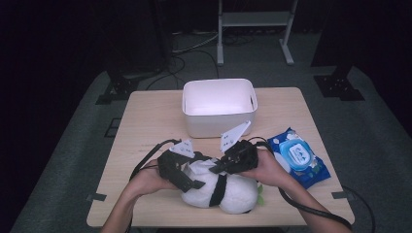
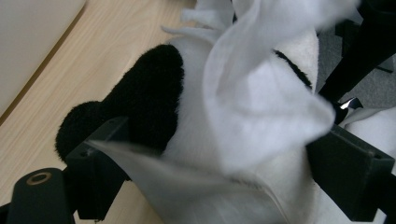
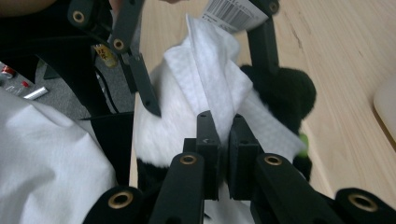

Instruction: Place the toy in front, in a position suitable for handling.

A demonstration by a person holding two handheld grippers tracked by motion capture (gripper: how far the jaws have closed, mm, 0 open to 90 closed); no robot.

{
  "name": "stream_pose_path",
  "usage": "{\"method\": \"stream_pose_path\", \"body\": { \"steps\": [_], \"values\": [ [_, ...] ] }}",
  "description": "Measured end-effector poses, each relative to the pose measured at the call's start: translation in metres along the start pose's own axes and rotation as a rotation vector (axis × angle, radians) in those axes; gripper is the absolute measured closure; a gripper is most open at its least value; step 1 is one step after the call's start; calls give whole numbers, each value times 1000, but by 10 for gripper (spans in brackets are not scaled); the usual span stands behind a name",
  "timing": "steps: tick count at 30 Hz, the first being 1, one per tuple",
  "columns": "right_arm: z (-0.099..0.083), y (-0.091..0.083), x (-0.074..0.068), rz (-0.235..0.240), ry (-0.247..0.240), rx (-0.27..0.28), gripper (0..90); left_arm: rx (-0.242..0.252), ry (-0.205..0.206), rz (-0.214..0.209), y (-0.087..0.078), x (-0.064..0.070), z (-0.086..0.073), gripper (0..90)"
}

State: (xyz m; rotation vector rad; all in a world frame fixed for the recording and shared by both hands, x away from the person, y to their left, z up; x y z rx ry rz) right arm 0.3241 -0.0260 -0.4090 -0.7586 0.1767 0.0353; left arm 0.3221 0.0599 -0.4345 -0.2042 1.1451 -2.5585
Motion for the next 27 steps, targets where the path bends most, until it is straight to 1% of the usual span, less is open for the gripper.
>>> {"method": "stream_pose_path", "body": {
  "steps": [3, 6, 8, 9, 12, 16, 18, 19, 20, 22, 23, 24, 25, 26, 27],
  "values": [
    [-12, -7, 1, -15, 25, -19, 846, 0, 11, 9, -1, 1, -1, 124],
    [-27, -14, 1, -29, 56, -32, 846, -3, 14, 20, -1, 1, -3, 128],
    [-37, -20, 1, -40, 66, -39, 846, 0, 14, 23, -1, 2, -5, 128],
    [-42, -23, 0, -46, 76, -38, 845, 7, 6, 25, -1, 3, -5, 129],
    [-55, -33, -2, -52, 104, -13, 845, 6, 9, 27, -1, 3, -7, 129],
    [-70, -45, -8, -67, 132, 2, 845, -4, 11, 26, -1, 3, -6, 129],
    [-75, -46, -10, -60, 144, 12, 845, -11, 9, 20, -2, 3, -5, 127],
    [-79, -44, -11, -54, 158, 17, 844, -8, 5, 16, -2, 3, -3, 112],
    [-79, -44, -11, -54, 158, 17, 844, -17, 6, 11, -2, 3, -2, 112],
    [-80, -40, -11, -44, 165, 29, 845, -38, 12, 6, -4, 3, 3, 66],
    [-81, -40, -9, -41, 169, 40, 845, -57, 14, 4, -4, 2, 6, 35],
    [-81, -40, -9, -41, 169, 40, 845, -80, 21, 4, -5, 1, 8, 35],
    [-81, -40, -9, -40, 170, 47, 845, -85, 28, 3, -5, 1, 12, 33],
    [-81, -41, -8, -41, 169, 48, 845, -87, 41, -7, -5, 2, 16, 33],
    [-82, -42, -9, -41, 170, 54, 845, -103, 69, -14, -5, 3, 25, 32]
  ]
}}
Point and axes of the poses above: each handheld gripper's, and its own axes: y roughly forward along the jaws, z roughly out of its top, x roughly to its right, the point moved 10 cm from there along y, roughly forward along the jaws, and after that the axes turned 7 degrees about z, right-handed, at the moved point
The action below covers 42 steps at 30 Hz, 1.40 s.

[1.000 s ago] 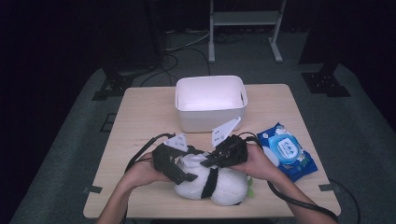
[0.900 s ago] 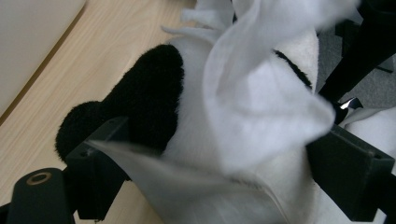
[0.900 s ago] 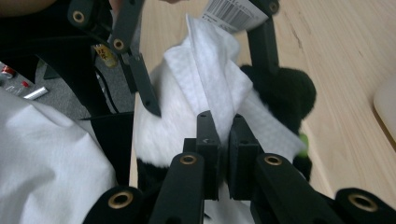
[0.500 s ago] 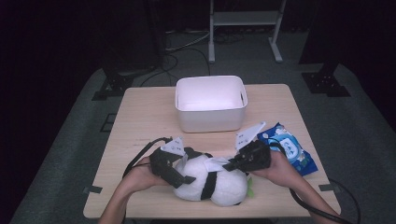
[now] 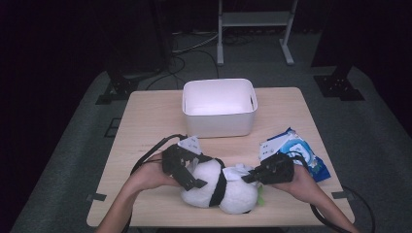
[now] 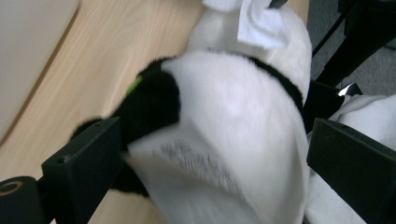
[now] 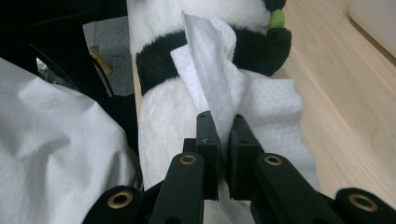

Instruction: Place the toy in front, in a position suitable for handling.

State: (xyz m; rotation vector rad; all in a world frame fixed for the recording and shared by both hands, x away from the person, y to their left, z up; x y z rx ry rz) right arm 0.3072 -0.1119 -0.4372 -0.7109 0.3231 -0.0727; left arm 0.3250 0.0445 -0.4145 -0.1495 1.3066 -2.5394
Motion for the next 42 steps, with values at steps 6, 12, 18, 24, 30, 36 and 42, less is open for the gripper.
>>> {"method": "stream_pose_path", "body": {
  "steps": [6, 12, 18, 24, 30, 36, 42],
  "values": [
    [1, 0, -4, 4, -11, 3, 844, -90, 69, -53, 12, 0, 12, 28],
    [1, 0, -7, 6, -31, -5, 844, -174, 104, -140, 27, 2, 9, 8],
    [4, 3, -8, 15, -39, -8, 843, -241, 98, -227, 38, 3, 3, 0],
    [4, -1, 1, 7, -17, 0, 844, -182, 95, -237, 35, -5, 7, 298],
    [5, -6, 11, -9, 3, 9, 844, -144, 88, -241, 35, -14, 16, 331],
    [11, -17, 32, -39, 25, 28, 844, -133, 135, -166, 39, -31, 32, 348],
    [11, -29, 51, -76, 53, 43, 844, -103, 204, -77, 49, -48, 53, 346]
  ]
}}
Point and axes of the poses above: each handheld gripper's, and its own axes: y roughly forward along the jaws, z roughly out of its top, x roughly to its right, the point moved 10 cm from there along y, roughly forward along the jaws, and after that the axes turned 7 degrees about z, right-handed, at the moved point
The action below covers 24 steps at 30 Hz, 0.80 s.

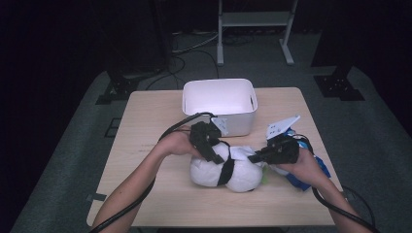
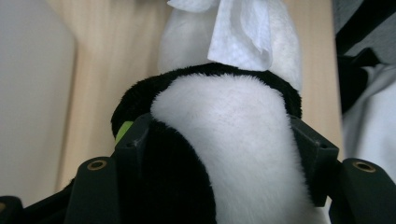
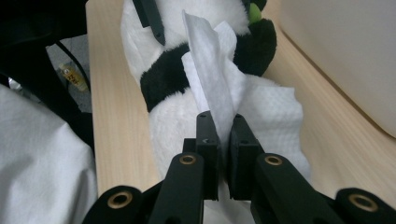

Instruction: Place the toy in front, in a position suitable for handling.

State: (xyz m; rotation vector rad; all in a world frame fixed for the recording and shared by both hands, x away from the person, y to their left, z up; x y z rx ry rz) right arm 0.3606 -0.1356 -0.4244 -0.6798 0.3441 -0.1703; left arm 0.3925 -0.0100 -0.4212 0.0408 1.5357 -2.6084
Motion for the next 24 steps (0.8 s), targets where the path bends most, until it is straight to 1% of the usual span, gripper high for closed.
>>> {"method": "stream_pose_path", "body": {
  "steps": [2, 3, 4, 5, 6, 7, 9, 11, 12, 13, 14, 15, 17, 19, 24],
  "values": [
    [-4, -3, 6, -9, 13, -9, 844, 4, 8, 2, 3, -1, 2, 337],
    [-4, -3, 6, -9, 13, -9, 844, 1, 21, 2, 3, 0, 2, 337],
    [-6, -2, 5, 1, 19, -20, 844, 7, 23, 1, 5, 2, 1, 333],
    [-8, 0, 4, 5, 12, -34, 844, 8, 28, 2, 6, 5, 0, 329],
    [-5, 3, 0, 9, -5, -46, 845, 9, 33, 8, 6, 7, -3, 324],
    [-5, 3, 0, 9, -5, -46, 845, 18, 32, 16, 5, 9, -4, 324],
    [3, 8, -5, 18, -27, -45, 845, 35, 28, 37, 3, 15, -10, 321],
    [11, 14, -9, 29, -43, -43, 846, 44, 39, 55, 2, 21, -14, 317],
    [18, 24, -14, 34, -70, -59, 845, 57, 40, 85, 0, 27, -19, 314],
    [18, 24, -14, 34, -70, -59, 845, 57, 40, 85, 0, 27, -19, 313],
    [20, 32, -19, 23, -100, -89, 846, 64, 37, 99, 0, 30, -22, 313],
    [20, 32, -19, 23, -100, -89, 846, 72, 33, 110, -1, 32, -26, 313],
    [21, 33, -22, 28, -112, -91, 847, 111, 23, 124, -3, 36, -32, 314],
    [21, 31, -24, 24, -112, -86, 847, 144, 15, 138, -3, 39, -36, 314],
    [15, 23, -25, 10, -102, -84, 846, 172, 12, 159, -4, 42, -39, 314]
  ]
}}
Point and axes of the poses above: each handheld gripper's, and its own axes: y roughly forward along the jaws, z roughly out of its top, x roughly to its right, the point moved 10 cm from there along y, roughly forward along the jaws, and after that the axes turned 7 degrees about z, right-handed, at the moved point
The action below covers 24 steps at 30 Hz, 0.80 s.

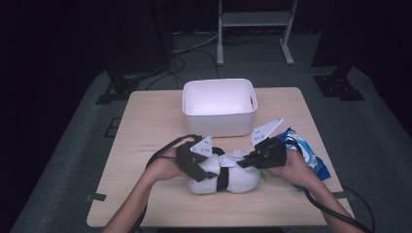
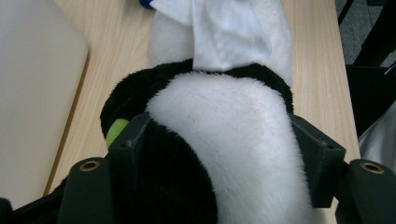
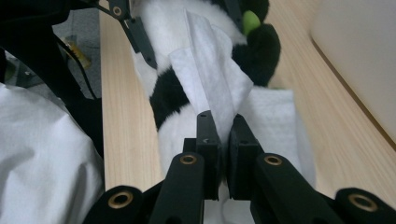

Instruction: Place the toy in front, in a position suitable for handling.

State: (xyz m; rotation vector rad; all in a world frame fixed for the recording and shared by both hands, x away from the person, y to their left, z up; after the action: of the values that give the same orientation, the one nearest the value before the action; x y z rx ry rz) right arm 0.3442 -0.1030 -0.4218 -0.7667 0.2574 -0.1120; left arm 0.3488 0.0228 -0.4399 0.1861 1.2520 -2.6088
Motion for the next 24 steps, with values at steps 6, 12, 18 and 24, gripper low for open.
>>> {"method": "stream_pose_path", "body": {
  "steps": [6, 12, 18, 24],
  "values": [
    [-28, -22, 12, -56, 82, 18, 846, 22, -11, 19, -3, 1, -4, 310],
    [-51, -27, 24, -79, 143, 4, 846, 21, 8, 34, -3, 4, -3, 302],
    [-30, -22, 19, -55, 115, 31, 845, 41, -2, 43, -2, 7, -4, 297],
    [12, 1, 10, -20, 19, -12, 845, 23, -4, 46, -2, 8, -3, 290]
  ]
}}
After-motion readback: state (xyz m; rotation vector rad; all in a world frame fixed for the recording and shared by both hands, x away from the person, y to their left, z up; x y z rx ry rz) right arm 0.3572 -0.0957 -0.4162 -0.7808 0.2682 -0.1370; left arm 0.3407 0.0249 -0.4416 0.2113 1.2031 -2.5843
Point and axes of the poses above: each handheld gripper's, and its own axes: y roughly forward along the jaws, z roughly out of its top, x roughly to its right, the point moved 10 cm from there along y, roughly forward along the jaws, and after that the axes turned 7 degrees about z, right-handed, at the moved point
